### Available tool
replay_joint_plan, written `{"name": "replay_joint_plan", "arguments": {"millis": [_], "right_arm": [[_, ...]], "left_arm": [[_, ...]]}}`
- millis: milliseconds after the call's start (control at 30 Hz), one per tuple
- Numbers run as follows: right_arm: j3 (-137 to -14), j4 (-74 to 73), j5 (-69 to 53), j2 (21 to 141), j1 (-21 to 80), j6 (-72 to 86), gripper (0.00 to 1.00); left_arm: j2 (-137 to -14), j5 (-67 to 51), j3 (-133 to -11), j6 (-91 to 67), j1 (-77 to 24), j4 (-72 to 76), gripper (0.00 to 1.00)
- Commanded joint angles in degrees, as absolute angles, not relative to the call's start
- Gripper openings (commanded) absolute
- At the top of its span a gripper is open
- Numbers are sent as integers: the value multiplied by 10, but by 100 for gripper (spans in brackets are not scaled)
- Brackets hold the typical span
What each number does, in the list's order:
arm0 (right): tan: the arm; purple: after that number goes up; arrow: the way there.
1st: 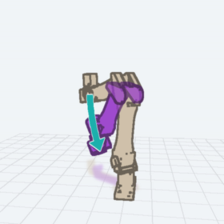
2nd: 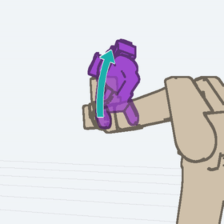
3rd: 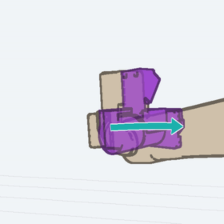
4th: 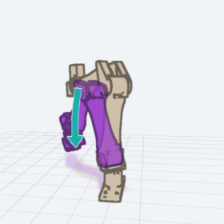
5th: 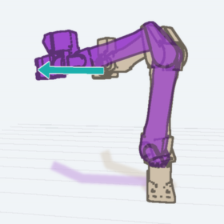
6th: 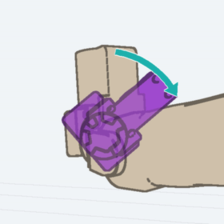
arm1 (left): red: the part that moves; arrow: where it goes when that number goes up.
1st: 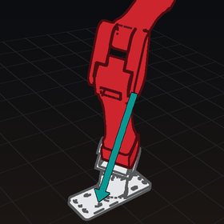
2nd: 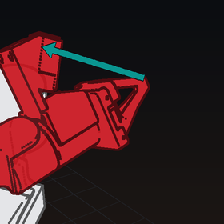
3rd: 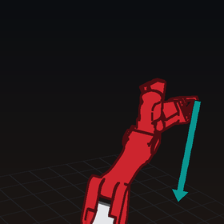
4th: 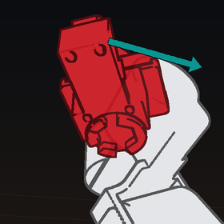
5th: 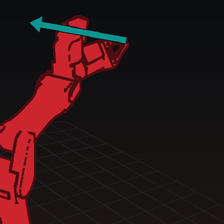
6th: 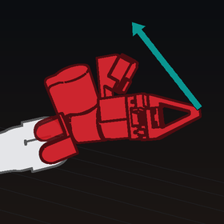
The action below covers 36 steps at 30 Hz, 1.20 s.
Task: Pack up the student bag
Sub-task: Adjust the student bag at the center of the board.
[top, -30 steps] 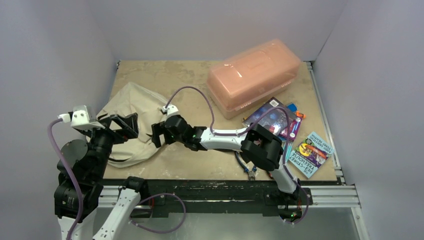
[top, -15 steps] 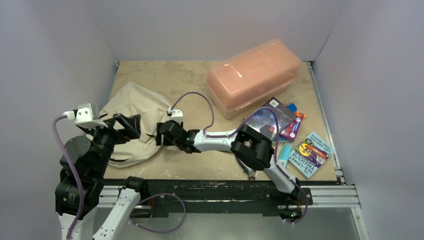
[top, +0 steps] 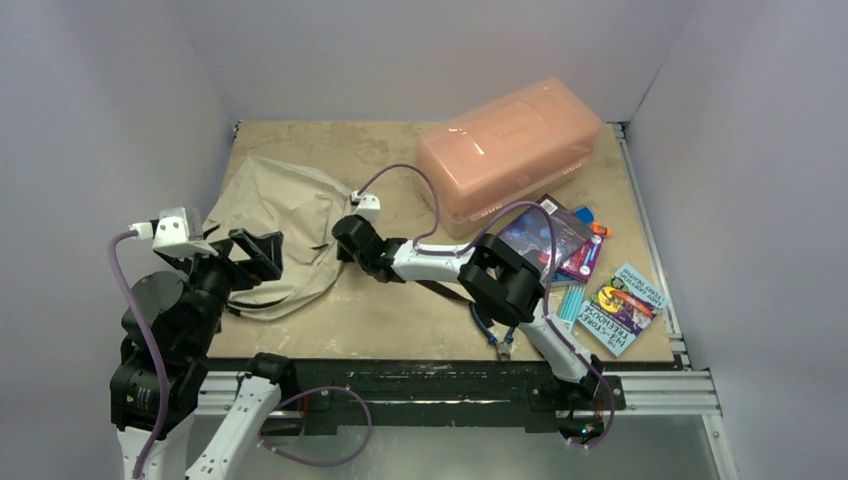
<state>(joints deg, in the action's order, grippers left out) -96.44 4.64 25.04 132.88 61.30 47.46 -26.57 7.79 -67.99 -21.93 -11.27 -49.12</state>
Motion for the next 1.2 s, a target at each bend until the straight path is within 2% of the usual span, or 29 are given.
{"name": "replay_joint_plan", "arguments": {"millis": [0, 267, 300, 367, 433, 500, 600, 700, 900, 1000, 1167], "right_arm": [[-981, 97, 284, 1298, 564, 419, 0], [-1103, 82, 276, 1331, 525, 220, 0], [-1117, 79, 264, 1332, 518, 193, 6], [-1139, 73, 238, 1333, 510, 130, 40], [-1170, 32, 232, 1333, 511, 90, 66], [-1174, 8, 219, 1318, 514, 75, 79], [-1126, 16, 151, 1278, 527, 66, 84], [-1033, 112, 53, 1244, 560, 11, 87], [-1008, 195, 3, 1273, 636, -114, 88], [-1032, 215, 41, 1312, 664, -195, 87], [-1137, 214, 207, 1426, 705, -354, 88]], "left_arm": [[-275, 76, -691, -214, -109, -496, 97], [-289, 51, -667, -228, -109, -506, 97], [-290, 44, -664, -229, -109, -506, 97], [-292, 39, -661, -231, -109, -506, 97], [-293, 37, -663, -232, -109, -505, 97], [-295, 37, -666, -229, -109, -503, 97], [-293, 48, -672, -228, -109, -501, 97], [-283, 70, -678, -224, -109, -496, 97], [-252, 121, -700, -221, -109, -507, 97], [-230, 143, -702, -222, -109, -509, 97], [-207, 170, -707, -219, -109, -518, 97]]}}
